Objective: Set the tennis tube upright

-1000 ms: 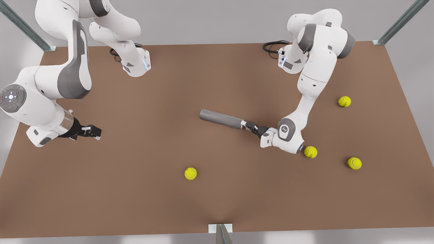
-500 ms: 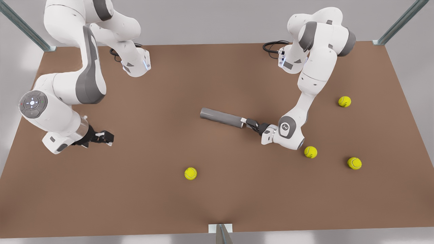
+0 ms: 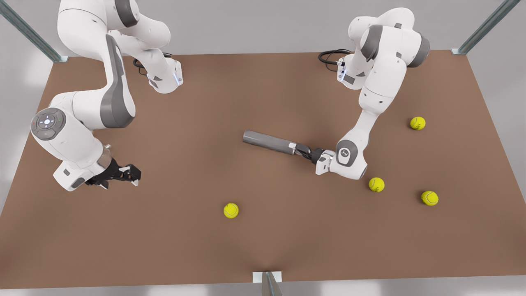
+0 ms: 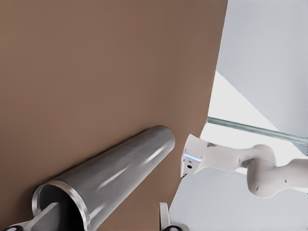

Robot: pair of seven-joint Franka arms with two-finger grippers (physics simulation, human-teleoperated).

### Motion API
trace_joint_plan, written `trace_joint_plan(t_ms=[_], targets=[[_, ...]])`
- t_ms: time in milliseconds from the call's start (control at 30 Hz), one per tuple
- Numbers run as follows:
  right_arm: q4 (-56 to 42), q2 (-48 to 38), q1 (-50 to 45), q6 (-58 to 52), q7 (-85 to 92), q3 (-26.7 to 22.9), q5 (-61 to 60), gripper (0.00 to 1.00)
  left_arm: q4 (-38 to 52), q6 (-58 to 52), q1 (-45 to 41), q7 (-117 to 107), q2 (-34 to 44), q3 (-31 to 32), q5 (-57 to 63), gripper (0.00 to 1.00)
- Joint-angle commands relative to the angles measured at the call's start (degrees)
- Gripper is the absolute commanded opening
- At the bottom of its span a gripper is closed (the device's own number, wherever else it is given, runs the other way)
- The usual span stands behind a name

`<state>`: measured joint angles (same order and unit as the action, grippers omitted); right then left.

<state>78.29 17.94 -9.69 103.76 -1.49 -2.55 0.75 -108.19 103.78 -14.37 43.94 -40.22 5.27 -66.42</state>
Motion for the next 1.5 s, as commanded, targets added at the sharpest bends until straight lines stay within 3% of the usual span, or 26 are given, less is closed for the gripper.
trace_joint_plan(t_ms=[0,467,600,867,1067,1467], targets=[[0.1,0.0,0.0,-0.3,0.0,0.0,0.0,1.00,0.0,0.0,0.0,0.0,0.0,0.0,-1.2,0.98],[0.7,-0.4,0.5,-3.5,-0.7,0.0,-1.2,1.00,-0.7,1.4,-1.9,1.1,-0.6,0.3,-4.4,0.98],[0.6,-0.4,0.1,-3.7,-0.7,0.0,-0.7,1.00,-0.7,1.6,-2.1,1.2,-0.6,0.3,-4.3,0.65],[0.6,-0.3,-0.1,-5.9,-0.1,0.0,0.7,1.00,-1.1,2.1,-2.2,2.8,-0.9,0.3,-4.3,0.62],[0.6,-0.3,0.1,-5.6,-0.5,0.0,0.5,1.00,-1.3,2.0,-2.3,3.7,-0.9,0.3,-4.2,0.46],[0.6,-0.2,0.3,-5.5,-0.2,0.0,0.4,1.00,-1.3,1.5,-2.3,4.8,-0.8,0.3,-3.7,0.33]])
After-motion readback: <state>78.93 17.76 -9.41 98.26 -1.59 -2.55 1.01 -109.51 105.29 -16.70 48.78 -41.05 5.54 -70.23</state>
